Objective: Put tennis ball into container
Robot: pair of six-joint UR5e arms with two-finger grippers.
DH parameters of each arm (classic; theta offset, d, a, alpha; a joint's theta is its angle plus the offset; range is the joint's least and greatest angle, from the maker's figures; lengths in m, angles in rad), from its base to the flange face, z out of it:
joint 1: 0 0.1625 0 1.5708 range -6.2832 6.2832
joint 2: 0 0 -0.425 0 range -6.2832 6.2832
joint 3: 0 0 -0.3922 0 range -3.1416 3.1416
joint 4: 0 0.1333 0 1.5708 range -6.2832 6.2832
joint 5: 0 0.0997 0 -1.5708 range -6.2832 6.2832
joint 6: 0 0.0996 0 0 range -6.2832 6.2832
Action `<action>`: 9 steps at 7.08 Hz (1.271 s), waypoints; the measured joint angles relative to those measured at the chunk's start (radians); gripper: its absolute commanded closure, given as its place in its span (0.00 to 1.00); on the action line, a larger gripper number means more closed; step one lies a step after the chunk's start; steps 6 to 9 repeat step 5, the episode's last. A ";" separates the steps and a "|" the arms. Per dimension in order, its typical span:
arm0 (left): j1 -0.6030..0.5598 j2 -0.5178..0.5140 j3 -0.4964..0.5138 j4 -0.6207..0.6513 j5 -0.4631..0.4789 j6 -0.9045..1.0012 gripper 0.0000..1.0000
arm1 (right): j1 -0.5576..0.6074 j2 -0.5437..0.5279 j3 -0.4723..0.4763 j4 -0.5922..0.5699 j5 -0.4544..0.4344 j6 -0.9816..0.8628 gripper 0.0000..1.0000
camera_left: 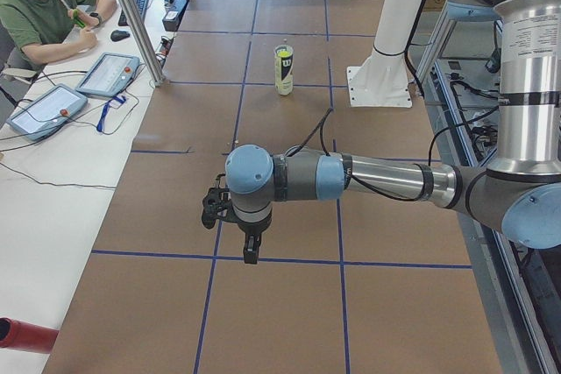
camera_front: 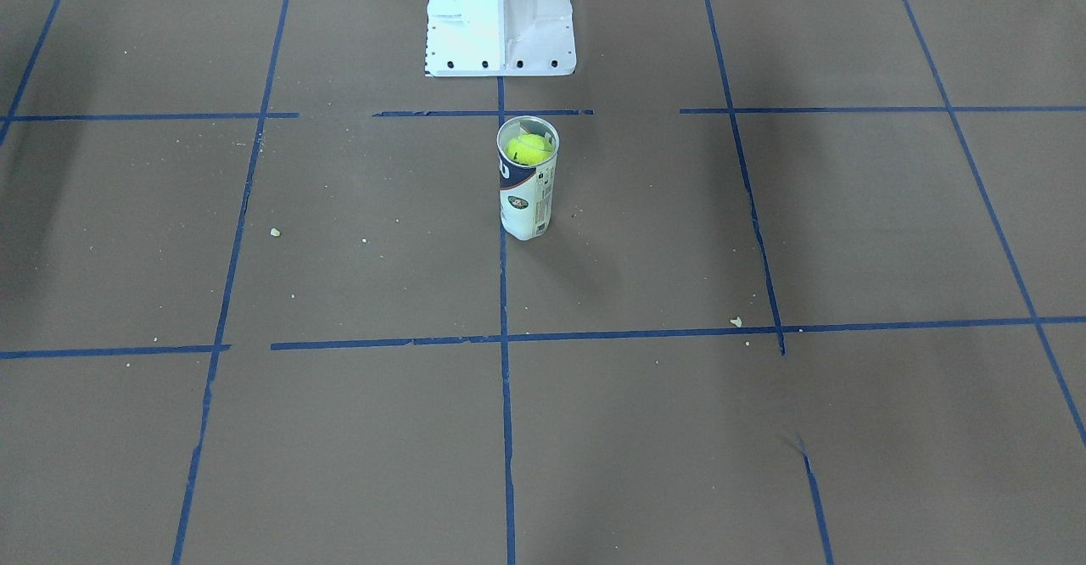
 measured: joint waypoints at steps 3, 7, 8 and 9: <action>-0.001 -0.002 -0.006 0.000 -0.002 0.000 0.00 | 0.000 0.000 0.000 0.001 0.000 0.000 0.00; 0.001 -0.003 -0.009 0.000 -0.001 0.000 0.00 | 0.000 0.000 0.000 0.000 0.000 0.000 0.00; 0.001 -0.003 -0.009 0.000 -0.001 0.000 0.00 | 0.000 0.000 0.000 0.000 0.000 0.000 0.00; 0.001 -0.003 -0.009 0.000 -0.001 0.000 0.00 | 0.000 0.000 0.000 0.000 0.000 0.000 0.00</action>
